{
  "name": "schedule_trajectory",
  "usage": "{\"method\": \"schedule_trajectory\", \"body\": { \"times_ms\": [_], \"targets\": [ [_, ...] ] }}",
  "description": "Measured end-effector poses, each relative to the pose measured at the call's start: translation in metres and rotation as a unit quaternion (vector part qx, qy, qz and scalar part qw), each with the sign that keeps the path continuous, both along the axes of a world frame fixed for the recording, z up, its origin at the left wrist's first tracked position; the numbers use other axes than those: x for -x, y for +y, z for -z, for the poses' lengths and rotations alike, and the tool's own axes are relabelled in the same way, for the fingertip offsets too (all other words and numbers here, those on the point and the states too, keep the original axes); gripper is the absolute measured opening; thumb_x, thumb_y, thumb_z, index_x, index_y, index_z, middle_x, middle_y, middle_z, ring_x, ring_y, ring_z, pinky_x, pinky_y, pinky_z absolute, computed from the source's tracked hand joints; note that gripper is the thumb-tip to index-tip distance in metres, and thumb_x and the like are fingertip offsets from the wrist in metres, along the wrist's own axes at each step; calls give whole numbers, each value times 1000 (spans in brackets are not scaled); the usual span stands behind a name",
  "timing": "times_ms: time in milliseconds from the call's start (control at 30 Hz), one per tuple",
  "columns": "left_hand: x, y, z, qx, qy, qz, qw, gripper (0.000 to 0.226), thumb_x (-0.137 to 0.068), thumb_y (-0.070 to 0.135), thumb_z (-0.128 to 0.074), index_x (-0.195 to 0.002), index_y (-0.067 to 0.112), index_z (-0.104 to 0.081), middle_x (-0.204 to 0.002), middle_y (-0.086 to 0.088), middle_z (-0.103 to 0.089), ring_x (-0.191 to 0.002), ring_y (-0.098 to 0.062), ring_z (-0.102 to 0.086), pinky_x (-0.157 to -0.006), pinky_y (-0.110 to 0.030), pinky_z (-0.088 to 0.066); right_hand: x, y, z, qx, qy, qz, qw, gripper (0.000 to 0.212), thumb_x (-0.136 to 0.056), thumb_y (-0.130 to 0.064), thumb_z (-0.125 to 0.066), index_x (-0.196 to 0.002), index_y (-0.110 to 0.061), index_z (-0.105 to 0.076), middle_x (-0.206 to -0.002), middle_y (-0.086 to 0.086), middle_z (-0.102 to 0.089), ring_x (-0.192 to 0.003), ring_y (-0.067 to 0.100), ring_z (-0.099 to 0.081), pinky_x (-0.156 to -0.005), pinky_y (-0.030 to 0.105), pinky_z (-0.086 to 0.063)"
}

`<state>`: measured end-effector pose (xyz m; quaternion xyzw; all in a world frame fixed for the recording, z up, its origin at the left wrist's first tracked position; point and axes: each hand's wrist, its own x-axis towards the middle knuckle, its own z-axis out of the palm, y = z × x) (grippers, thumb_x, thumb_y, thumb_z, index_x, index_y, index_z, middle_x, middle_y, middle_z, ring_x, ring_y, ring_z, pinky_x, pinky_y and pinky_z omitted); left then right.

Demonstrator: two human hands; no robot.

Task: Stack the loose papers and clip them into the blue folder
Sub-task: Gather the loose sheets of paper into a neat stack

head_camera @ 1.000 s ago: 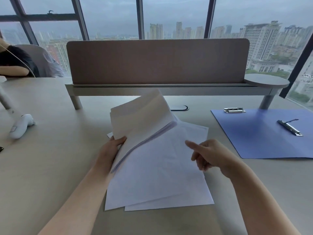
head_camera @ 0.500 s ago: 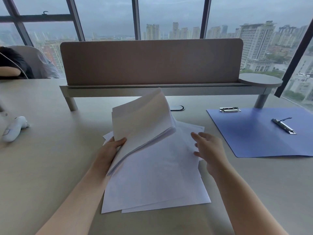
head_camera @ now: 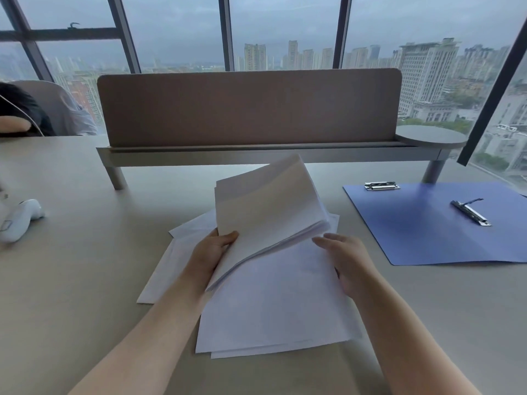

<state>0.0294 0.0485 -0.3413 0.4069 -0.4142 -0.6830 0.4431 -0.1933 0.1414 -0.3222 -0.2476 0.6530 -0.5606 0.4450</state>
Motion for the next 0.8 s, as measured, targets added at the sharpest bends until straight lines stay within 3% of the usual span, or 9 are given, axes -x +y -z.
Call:
{"method": "schedule_trajectory", "body": {
  "times_ms": [67, 133, 200, 267, 367, 467, 600, 700, 800],
  "targets": [
    [10, 4, -2, 8, 5, 2, 1000, 26, -94, 2, -52, -116, 12, -62, -96, -4, -76, -77, -18, -74, -62, -25, -58, -2, 3, 1, 3, 48, -26, 999, 23, -78, -8, -81, -99, -3, -71, -92, 17, -75, -77, 30, -74, -75, 43, -61],
    [13, 7, -4, 13, 7, 1, 1000, 23, -95, 1, -51, -111, 13, -63, -86, 1, -77, -70, -14, -74, -56, -22, -57, -2, 4, 4, 5, 110, -58, 992, 12, -77, 0, -80, -83, -6, -73, -80, 15, -76, -60, 24, -73, -58, 33, -60],
    [7, 5, -8, 23, -2, -4, 1000, 25, -95, 3, -51, -114, 15, -63, -92, 1, -77, -76, -14, -75, -62, -23, -58, -2, 4, 4, -4, 176, -73, 982, 13, -74, -2, -81, -79, -9, -72, -76, 9, -75, -56, 20, -72, -51, 29, -58],
    [-8, 0, -11, 32, -10, -20, 999, 28, -95, 6, -51, -119, 14, -62, -104, -3, -75, -84, -18, -74, -72, -29, -57, -1, 3, 5, -14, 191, -79, 978, 9, -74, -7, -80, -81, -7, -73, -77, 12, -76, -65, 29, -75, -60, 41, -63],
    [-44, -9, -14, 27, -18, -67, 997, 30, -94, 8, -55, -121, 15, -63, -112, -8, -72, -85, -19, -72, -71, -29, -56, 4, 1, 4, -12, 172, -77, 982, 5, -77, -8, -74, -79, -4, -74, -79, 19, -77, -71, 38, -74, -69, 51, -61],
    [-72, -10, -13, 40, -71, -87, 993, 32, -94, 9, -55, -125, 11, -61, -117, -11, -70, -97, -27, -68, -86, -36, -54, 5, 2, 3, 10, 130, -81, 988, 7, -84, -3, -68, -83, -4, -76, -77, 20, -76, -59, 28, -69, -62, 38, -57],
    [-70, -3, -9, 50, -92, -83, 991, 24, -95, 7, -51, -115, 6, -64, -84, -1, -77, -69, -14, -72, -67, -26, -58, 2, 2, 3, 31, 81, -87, 992, 15, -91, -2, -63, -91, -10, -75, -67, 6, -74, -51, 19, -66, -51, 27, -54],
    [-57, 0, -7, 95, -130, -87, 983, 21, -95, 6, -51, -105, 12, -68, -85, 2, -75, -78, -15, -70, -86, -36, -52, -3, 4, 0, 40, 53, -88, 994, 16, -92, -3, -62, -93, -13, -74, -72, 4, -77, -56, 19, -70, -56, 29, -57],
    [-44, 9, -11, 117, -135, -86, 980, 25, -95, 5, -52, -86, 18, -71, -74, 11, -75, -71, -4, -69, -75, -25, -51, -7, 7, -3, 48, 21, -90, 995, 15, -92, -3, -63, -95, -10, -76, -80, 10, -79, -61, 22, -73, -60, 34, -61]
  ]
}}
